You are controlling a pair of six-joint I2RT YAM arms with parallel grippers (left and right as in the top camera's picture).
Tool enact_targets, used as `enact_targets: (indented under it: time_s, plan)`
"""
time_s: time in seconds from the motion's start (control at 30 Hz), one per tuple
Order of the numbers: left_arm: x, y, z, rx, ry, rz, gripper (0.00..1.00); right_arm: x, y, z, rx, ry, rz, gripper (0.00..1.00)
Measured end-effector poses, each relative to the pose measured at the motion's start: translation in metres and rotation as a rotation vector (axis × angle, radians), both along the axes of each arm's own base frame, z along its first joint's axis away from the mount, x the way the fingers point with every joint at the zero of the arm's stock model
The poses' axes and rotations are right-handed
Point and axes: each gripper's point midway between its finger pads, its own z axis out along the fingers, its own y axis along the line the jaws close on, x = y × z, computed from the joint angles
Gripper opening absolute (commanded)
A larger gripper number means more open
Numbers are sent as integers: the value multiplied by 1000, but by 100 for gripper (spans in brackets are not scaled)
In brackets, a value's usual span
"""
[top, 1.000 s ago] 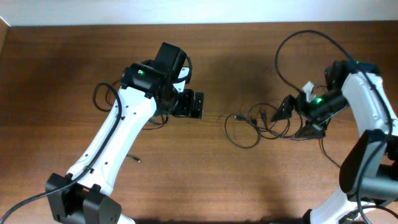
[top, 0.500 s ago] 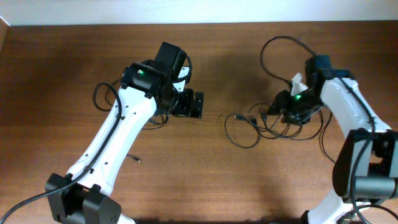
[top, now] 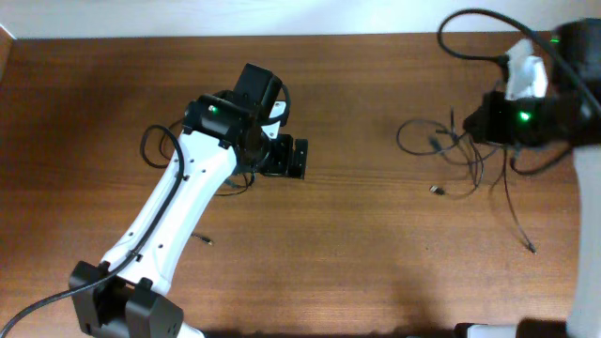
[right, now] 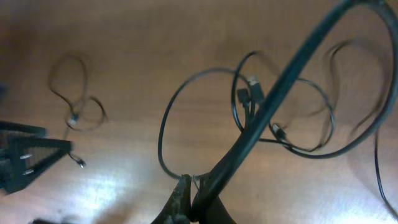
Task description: Untangle cables
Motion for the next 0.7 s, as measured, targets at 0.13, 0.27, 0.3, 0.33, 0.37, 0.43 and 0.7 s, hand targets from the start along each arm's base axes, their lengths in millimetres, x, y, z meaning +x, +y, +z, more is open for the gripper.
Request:
enact_targets:
  time_s: [0.13, 0.27, 0.3, 0.33, 0.37, 0.43, 0.7]
  plan:
    - [0, 0, 0, 0, 0, 0, 99, -8, -16, 19, -89, -85, -53, 4]
    - [0, 0, 0, 0, 0, 0, 99, -9, -12, 8, -63, -26, -53, 4]
    - [0, 0, 0, 0, 0, 0, 99, -11, -9, 8, -46, -18, -43, 4]
    - [0, 0, 0, 0, 0, 0, 99, -14, -6, 7, -28, -6, -33, 4]
    - [0, 0, 0, 0, 0, 0, 99, -17, -1, 7, -5, 6, -21, 4]
    - [0, 0, 0, 0, 0, 0, 99, -20, 5, 8, 25, 12, -4, 4]
    - [8, -15, 6, -89, -16, 37, 99, -34, 20, 7, 111, 68, 34, 4]
